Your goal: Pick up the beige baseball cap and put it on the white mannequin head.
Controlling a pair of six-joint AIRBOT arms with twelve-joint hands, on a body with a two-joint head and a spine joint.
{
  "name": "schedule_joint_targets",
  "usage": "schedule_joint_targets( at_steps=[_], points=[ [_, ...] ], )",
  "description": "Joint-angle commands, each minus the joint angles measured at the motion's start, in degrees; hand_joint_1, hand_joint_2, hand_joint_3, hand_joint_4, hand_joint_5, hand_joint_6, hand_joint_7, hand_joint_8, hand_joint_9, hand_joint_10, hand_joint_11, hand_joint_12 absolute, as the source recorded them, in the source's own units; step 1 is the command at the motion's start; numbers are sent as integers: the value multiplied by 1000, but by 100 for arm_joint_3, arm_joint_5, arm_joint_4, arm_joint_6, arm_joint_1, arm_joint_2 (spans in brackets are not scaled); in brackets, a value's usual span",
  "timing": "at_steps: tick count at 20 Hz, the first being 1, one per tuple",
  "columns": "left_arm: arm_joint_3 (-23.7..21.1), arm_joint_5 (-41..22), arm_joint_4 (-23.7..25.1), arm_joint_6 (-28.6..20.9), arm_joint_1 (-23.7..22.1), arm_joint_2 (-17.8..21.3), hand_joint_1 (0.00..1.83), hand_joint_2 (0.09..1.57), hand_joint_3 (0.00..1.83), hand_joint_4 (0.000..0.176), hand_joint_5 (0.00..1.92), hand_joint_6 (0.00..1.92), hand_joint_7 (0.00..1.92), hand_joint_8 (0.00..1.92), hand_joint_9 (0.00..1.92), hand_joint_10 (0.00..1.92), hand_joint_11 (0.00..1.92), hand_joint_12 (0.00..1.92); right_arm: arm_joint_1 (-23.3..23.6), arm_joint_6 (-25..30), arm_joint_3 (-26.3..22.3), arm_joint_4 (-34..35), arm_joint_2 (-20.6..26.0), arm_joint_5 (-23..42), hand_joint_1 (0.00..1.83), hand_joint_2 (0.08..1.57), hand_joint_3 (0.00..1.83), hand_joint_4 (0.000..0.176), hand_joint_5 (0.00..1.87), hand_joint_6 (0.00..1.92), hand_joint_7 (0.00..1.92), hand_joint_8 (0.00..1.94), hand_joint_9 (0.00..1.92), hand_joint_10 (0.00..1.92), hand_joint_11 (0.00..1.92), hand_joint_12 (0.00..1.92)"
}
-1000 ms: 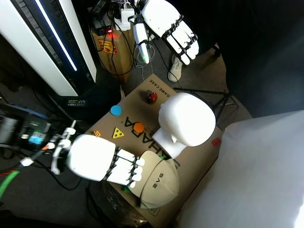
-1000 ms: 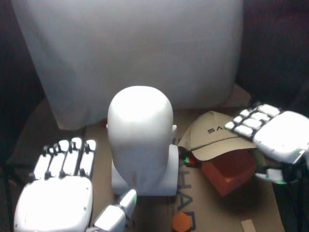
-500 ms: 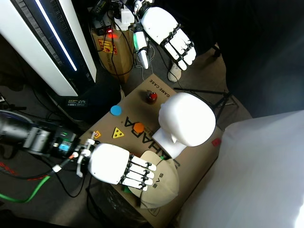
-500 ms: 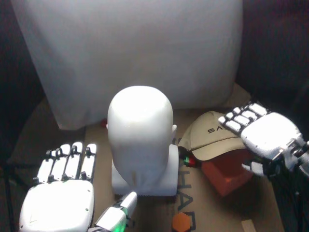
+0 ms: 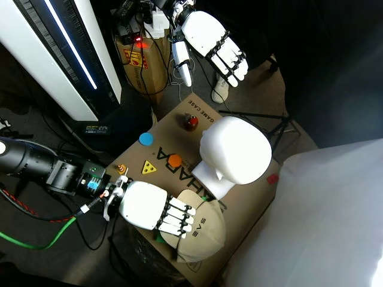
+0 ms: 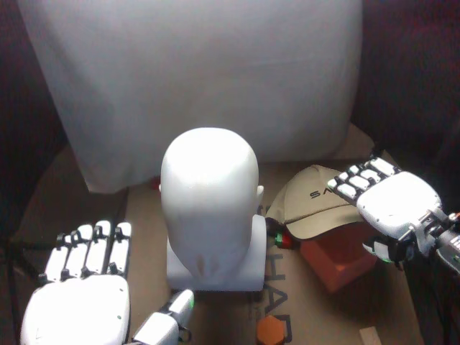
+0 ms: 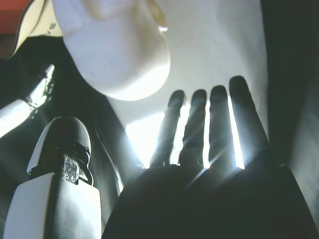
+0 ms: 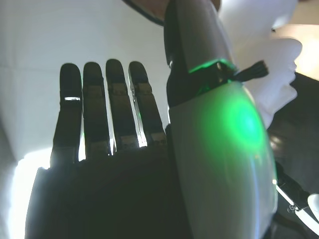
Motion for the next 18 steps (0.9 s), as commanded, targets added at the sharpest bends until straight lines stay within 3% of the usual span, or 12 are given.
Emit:
schedule_joint_targets(
  at_steps=[1, 5, 12, 18],
  points=[
    [50, -541, 461, -24, 6, -17, 0, 1113, 0, 0, 34, 0, 0, 0, 1, 0, 0, 293, 64, -39, 132, -57, -66, 634, 1122, 1033, 0, 0, 296, 5, 329, 6, 288, 11, 0, 880],
    [58, -541, 465, -24, 34, -13, 0, 1114, 0, 0, 24, 0, 0, 0, 0, 0, 0, 280, 116, 86, 777, -137, -452, 474, 1150, 1038, 2, 0, 300, 4, 324, 1, 291, 8, 0, 891],
    [79, -541, 449, -85, 79, 23, 0, 1122, 2, 0, 19, 1, 0, 0, 3, 1, 0, 326, -31, 184, 1367, -561, -936, 563, 1183, 1075, 14, 0, 282, 0, 302, 0, 290, 4, 0, 896],
    [106, -541, 424, -173, 75, 35, 0, 1123, 1, 0, 19, 4, 0, 0, 3, 1, 0, 299, 43, 607, 2151, -593, -1383, 401, 1173, 1075, 8, 0, 311, 8, 342, 8, 302, 6, 0, 924]
  ],
)
